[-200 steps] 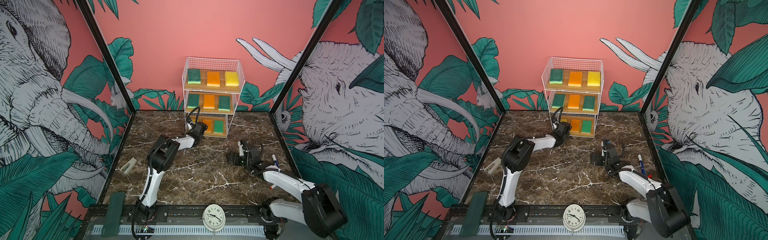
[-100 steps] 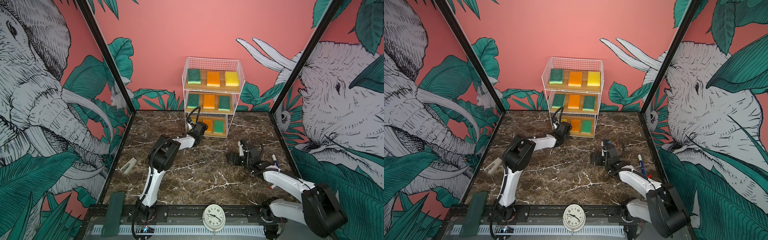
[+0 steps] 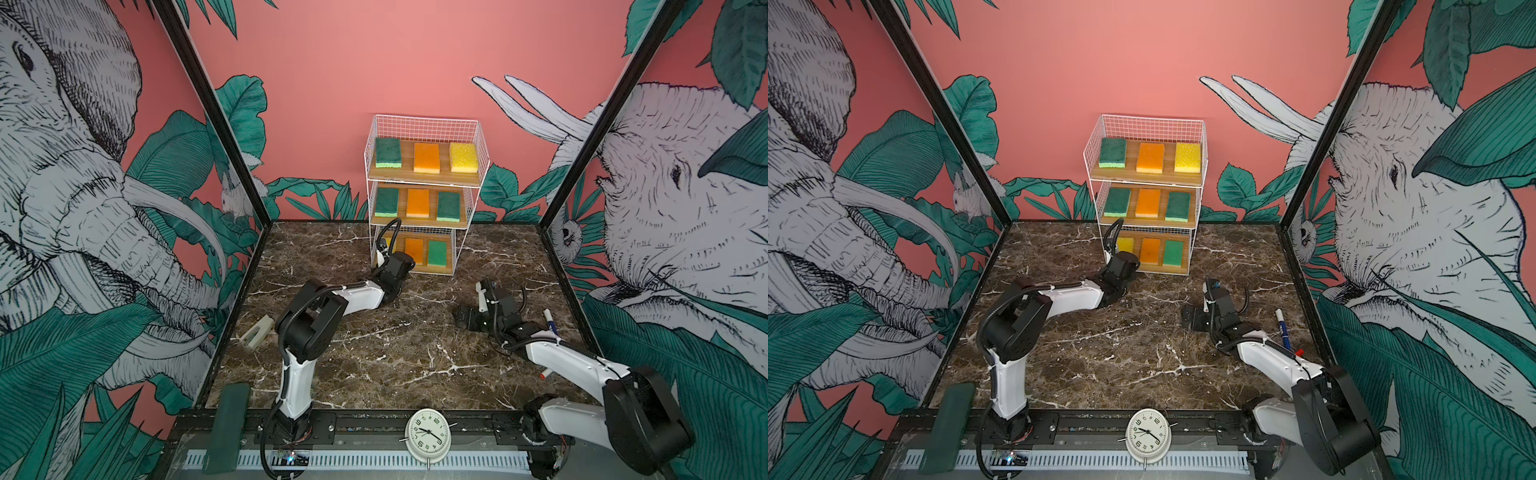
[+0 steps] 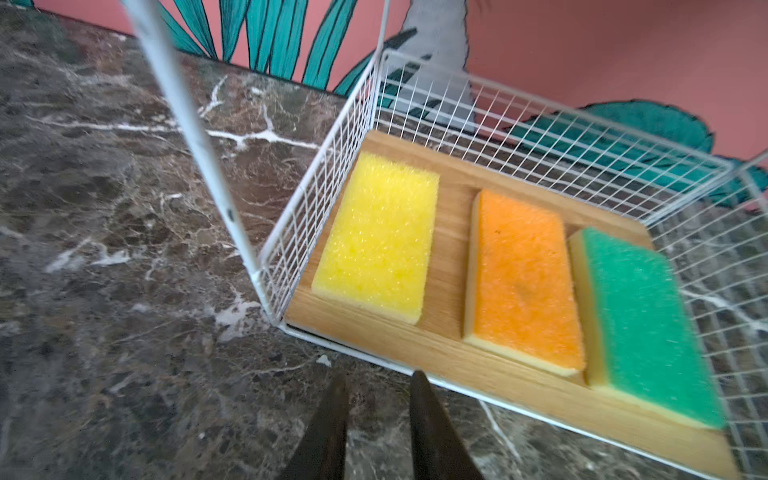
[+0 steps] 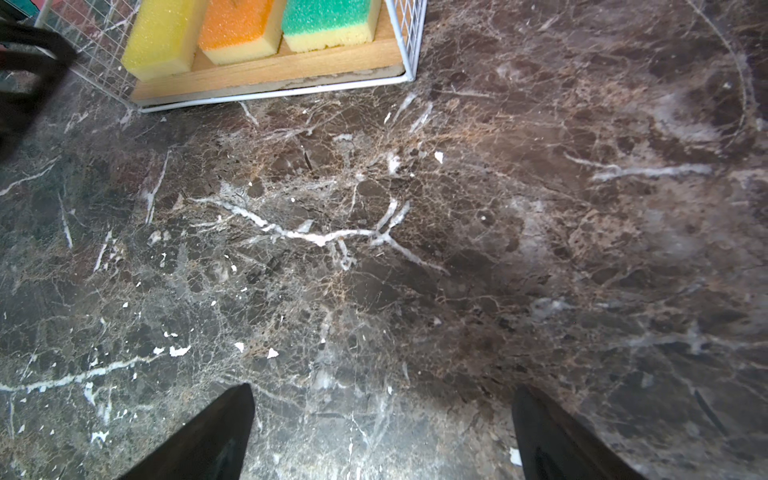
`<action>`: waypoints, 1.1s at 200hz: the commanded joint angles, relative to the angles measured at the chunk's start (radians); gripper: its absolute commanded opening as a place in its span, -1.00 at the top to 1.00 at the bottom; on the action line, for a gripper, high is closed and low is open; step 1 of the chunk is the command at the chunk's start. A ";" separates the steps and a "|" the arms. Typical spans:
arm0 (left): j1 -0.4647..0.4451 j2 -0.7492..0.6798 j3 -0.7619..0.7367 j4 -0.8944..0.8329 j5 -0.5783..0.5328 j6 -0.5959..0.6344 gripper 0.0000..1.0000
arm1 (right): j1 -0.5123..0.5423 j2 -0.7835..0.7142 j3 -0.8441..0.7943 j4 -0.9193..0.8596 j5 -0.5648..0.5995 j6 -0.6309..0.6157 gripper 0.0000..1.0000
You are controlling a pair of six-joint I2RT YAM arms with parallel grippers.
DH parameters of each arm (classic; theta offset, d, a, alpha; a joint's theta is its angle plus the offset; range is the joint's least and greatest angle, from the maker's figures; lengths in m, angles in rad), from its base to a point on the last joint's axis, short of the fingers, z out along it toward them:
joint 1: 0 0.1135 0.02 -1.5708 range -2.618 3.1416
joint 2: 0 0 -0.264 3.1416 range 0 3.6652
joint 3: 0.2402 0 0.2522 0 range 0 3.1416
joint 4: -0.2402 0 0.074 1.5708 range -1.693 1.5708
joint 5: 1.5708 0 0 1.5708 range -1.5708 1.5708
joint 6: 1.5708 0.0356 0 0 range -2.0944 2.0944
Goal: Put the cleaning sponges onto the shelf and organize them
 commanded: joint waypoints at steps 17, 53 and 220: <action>0.002 -0.180 -0.070 -0.043 -0.043 0.055 0.37 | -0.005 -0.055 0.031 -0.059 0.045 -0.028 -0.98; 0.002 -0.357 -0.204 -0.085 -0.060 0.145 0.23 | -0.006 -0.121 0.081 -0.185 0.103 -0.050 -0.99; 0.403 -0.696 -0.565 -0.160 -0.032 0.420 -0.99 | -0.215 -0.113 0.172 -0.196 0.311 -0.280 -0.99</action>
